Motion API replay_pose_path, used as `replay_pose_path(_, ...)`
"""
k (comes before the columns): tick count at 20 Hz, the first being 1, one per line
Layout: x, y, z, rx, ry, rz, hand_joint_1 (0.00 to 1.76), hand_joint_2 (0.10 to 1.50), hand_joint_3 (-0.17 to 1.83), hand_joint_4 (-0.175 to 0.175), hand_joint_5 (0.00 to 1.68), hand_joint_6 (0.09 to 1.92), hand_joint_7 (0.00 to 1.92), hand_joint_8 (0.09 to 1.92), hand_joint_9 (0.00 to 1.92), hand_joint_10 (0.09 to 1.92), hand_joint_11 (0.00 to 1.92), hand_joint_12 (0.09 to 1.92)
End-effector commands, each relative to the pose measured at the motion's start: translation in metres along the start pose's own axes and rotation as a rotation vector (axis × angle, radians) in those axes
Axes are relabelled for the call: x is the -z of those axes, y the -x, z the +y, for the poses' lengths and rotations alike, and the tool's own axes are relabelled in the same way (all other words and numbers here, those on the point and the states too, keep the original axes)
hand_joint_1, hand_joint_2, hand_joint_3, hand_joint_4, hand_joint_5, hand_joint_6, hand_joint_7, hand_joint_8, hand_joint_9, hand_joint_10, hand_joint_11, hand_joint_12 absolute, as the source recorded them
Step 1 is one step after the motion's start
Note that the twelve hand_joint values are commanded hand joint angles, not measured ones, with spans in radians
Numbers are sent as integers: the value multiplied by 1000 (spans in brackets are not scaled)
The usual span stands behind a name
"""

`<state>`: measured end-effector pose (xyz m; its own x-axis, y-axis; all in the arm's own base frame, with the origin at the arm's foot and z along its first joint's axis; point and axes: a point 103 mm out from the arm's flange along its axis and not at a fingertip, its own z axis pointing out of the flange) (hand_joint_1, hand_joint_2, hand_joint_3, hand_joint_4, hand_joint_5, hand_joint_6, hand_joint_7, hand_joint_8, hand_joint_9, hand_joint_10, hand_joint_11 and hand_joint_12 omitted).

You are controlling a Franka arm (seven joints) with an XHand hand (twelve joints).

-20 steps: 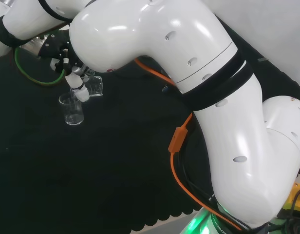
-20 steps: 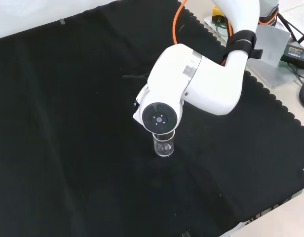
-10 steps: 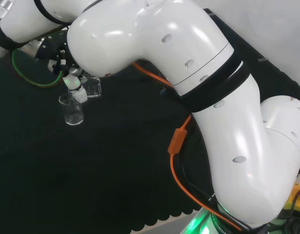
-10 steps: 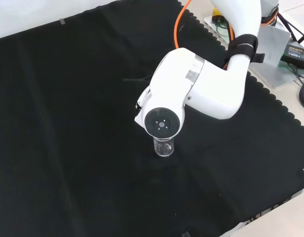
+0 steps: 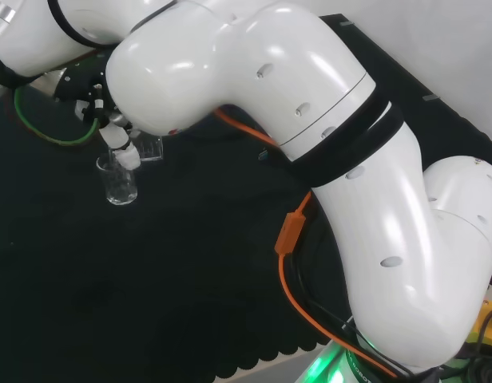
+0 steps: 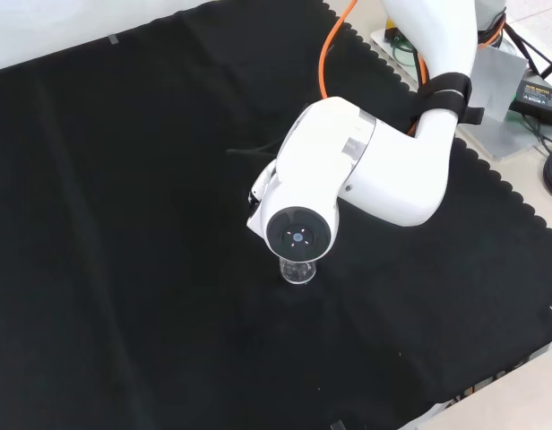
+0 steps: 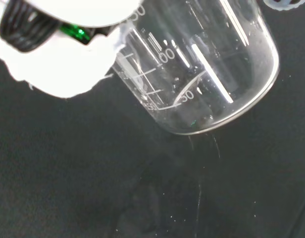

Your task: Pour the water from the handheld beaker into the one on the table.

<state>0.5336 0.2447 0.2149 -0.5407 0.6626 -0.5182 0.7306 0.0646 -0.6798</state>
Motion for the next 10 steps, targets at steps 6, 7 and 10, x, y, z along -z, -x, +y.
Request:
replay_pose_path(6, 4, -1, 2, -22, 2, -24, 1168, 594, 766, 45, 1299, 680, 1684, 87, 1643, 87, 1375, 775)
replay_pose_path(7, 4, -1, 2, -23, -2, -25, 1168, 594, 766, 45, 1298, 680, 1684, 87, 1643, 87, 1375, 775)
replay_pose_path(10, 5, 0, 2, -25, -4, -29, 1168, 594, 766, 45, 1298, 681, 1684, 87, 1643, 87, 1375, 775)
